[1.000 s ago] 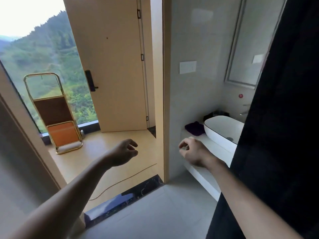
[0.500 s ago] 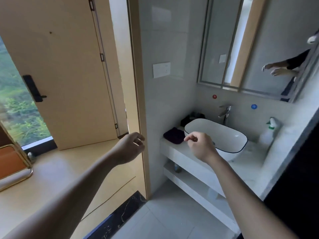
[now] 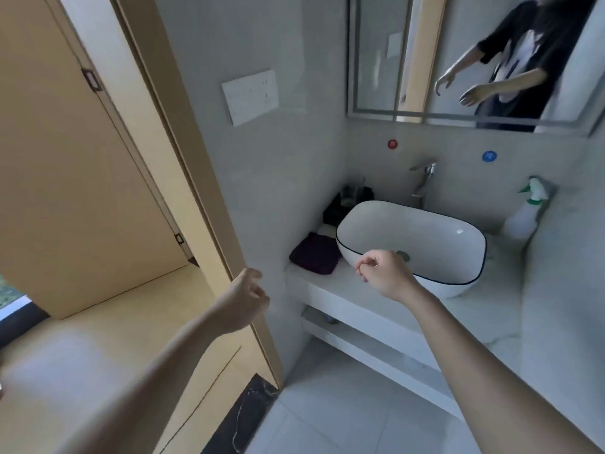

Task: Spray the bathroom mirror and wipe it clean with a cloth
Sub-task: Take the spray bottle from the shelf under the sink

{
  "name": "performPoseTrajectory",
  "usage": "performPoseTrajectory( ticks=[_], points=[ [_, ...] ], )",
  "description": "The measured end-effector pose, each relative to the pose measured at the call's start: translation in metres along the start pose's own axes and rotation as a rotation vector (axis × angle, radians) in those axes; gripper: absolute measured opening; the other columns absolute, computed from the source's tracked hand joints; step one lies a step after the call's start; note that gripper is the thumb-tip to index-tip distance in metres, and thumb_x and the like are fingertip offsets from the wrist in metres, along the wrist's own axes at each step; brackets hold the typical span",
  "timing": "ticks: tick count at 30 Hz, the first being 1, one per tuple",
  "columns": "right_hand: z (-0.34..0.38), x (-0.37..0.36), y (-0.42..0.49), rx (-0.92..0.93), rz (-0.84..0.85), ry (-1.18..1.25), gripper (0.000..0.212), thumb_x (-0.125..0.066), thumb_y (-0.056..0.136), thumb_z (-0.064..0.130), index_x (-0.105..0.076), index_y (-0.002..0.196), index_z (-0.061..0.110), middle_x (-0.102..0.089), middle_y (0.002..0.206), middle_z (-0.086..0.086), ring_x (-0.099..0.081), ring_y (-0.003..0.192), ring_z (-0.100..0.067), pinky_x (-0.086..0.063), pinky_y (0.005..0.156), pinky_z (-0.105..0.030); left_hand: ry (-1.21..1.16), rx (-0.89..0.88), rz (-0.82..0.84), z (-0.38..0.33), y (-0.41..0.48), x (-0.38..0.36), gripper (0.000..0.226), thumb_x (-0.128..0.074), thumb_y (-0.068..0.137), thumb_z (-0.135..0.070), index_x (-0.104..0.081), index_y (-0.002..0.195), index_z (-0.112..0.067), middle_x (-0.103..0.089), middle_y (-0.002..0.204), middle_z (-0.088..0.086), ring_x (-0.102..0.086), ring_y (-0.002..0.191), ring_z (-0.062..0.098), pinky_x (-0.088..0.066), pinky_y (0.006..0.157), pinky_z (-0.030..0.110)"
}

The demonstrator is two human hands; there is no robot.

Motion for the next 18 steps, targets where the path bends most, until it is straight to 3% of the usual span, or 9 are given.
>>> performPoseTrajectory(
  ticks=[2, 7, 10, 13, 16, 18],
  points=[
    [-0.017, 0.008, 0.027, -0.043, -0.027, -0.001, 0.022, -0.055, 0.085, 0.015, -0.067, 0.074, 0.030, -0.074, 0.084, -0.003, -0.071, 0.085, -0.027, -0.056, 0.071, -0.036, 0.018, -0.051, 0.031, -0.012, 0.041, -0.002, 0.049, -0.062, 0.094, -0.018, -0.048, 0.140, -0.015, -0.066, 0.110, 0.000, -0.064, 0.084, 0.016, -0.050, 0.069, 0.028],
    [-0.072, 0.014, 0.050, -0.170, -0.069, 0.027, 0.017, -0.054, 0.091, 0.017, -0.064, 0.099, 0.029, -0.069, 0.104, -0.004, -0.070, 0.091, -0.025, -0.049, 0.070, -0.029, 0.034, -0.129, 0.123, -0.035, 0.114, -0.042, 0.033, -0.056, 0.096, -0.019, -0.060, 0.129, -0.022, -0.062, 0.108, -0.009, -0.061, 0.085, 0.004, -0.044, 0.061, 0.020],
    [-0.119, -0.001, 0.035, -0.270, -0.048, 0.036, 0.021, -0.054, 0.092, 0.025, -0.064, 0.111, 0.027, -0.069, 0.101, 0.003, -0.071, 0.091, -0.021, -0.047, 0.071, -0.028, 0.088, -0.118, 0.314, -0.033, 0.137, -0.100, 0.026, -0.055, 0.098, -0.018, -0.063, 0.122, -0.019, -0.062, 0.105, -0.007, -0.063, 0.091, 0.011, -0.051, 0.072, 0.026],
    [-0.167, -0.017, 0.009, -0.403, -0.045, 0.070, 0.018, -0.053, 0.093, 0.024, -0.066, 0.104, 0.027, -0.068, 0.097, 0.006, -0.072, 0.085, -0.021, -0.049, 0.067, -0.027, 0.094, -0.094, 0.444, -0.034, 0.155, -0.149, 0.023, -0.056, 0.098, -0.017, -0.066, 0.119, -0.016, -0.067, 0.104, -0.004, -0.067, 0.100, 0.022, -0.054, 0.084, 0.032],
    [-0.210, -0.026, -0.019, -0.547, -0.044, 0.062, 0.016, -0.052, 0.093, 0.021, -0.067, 0.096, 0.024, -0.069, 0.098, 0.005, -0.071, 0.090, -0.021, -0.048, 0.068, -0.026, 0.092, -0.074, 0.571, -0.032, 0.170, -0.195, 0.020, -0.056, 0.096, -0.015, -0.068, 0.113, -0.017, -0.072, 0.107, 0.007, -0.069, 0.090, 0.025, -0.053, 0.069, 0.024],
    [-0.234, -0.026, -0.034, -0.639, -0.067, 0.056, 0.014, -0.053, 0.093, 0.020, -0.067, 0.093, 0.024, -0.069, 0.094, 0.006, -0.069, 0.094, -0.020, -0.044, 0.071, -0.025, 0.093, -0.057, 0.668, -0.028, 0.180, -0.225, 0.017, -0.056, 0.095, -0.013, -0.068, 0.102, -0.024, -0.072, 0.105, 0.007, -0.070, 0.091, 0.027, -0.054, 0.071, 0.028]
  ],
)
Point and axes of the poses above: each hand's wrist, its own y-axis towards the middle knuckle, its own x-axis out of the back of the hand, z = x × y, the point moved 8 cm from there along y, towards the middle knuckle
